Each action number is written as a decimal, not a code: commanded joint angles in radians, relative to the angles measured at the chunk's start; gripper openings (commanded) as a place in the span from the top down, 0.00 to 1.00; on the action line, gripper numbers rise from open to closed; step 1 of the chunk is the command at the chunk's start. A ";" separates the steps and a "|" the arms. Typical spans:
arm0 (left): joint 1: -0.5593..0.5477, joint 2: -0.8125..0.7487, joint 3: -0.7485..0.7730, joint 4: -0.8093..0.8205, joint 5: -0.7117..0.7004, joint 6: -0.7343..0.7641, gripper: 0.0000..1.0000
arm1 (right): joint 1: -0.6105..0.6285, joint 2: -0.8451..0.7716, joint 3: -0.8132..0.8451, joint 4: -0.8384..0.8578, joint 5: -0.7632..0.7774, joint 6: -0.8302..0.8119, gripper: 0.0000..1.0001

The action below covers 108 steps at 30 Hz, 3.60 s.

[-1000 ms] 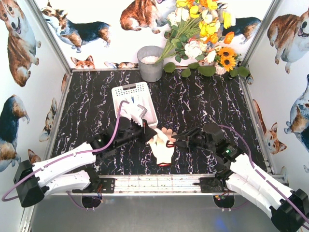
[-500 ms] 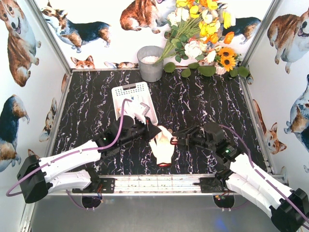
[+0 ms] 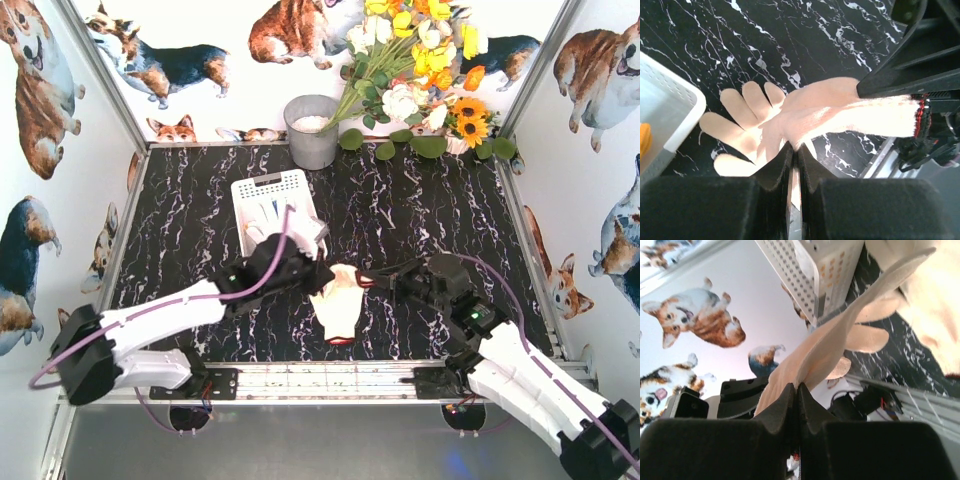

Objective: Put the gloves into the storage basket
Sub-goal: Pair the glove with the glove.

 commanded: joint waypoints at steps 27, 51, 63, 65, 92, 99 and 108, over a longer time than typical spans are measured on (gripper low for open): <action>-0.102 0.396 0.223 -0.026 0.023 0.169 0.50 | -0.128 -0.015 0.125 -0.766 0.027 -0.721 1.00; -0.108 0.365 -0.060 0.224 0.016 -0.632 0.55 | 0.033 0.166 0.027 -0.665 0.071 -0.640 1.00; -0.108 0.460 -0.018 0.231 0.020 -0.605 0.69 | 0.038 0.200 0.009 -0.630 0.073 -0.642 1.00; -0.111 0.463 -0.018 0.223 0.021 -0.603 0.70 | 0.040 0.200 0.006 -0.626 0.073 -0.640 1.00; -0.100 0.369 0.135 0.042 -0.082 -0.499 1.00 | 0.041 0.047 0.121 -0.631 0.079 -0.515 1.00; 0.008 0.334 0.143 0.034 -0.039 -0.442 1.00 | 0.041 0.113 0.208 -0.532 0.149 -0.550 1.00; 0.127 0.411 0.240 -0.004 0.015 -0.319 1.00 | 0.042 0.316 0.365 -0.447 0.229 -0.673 1.00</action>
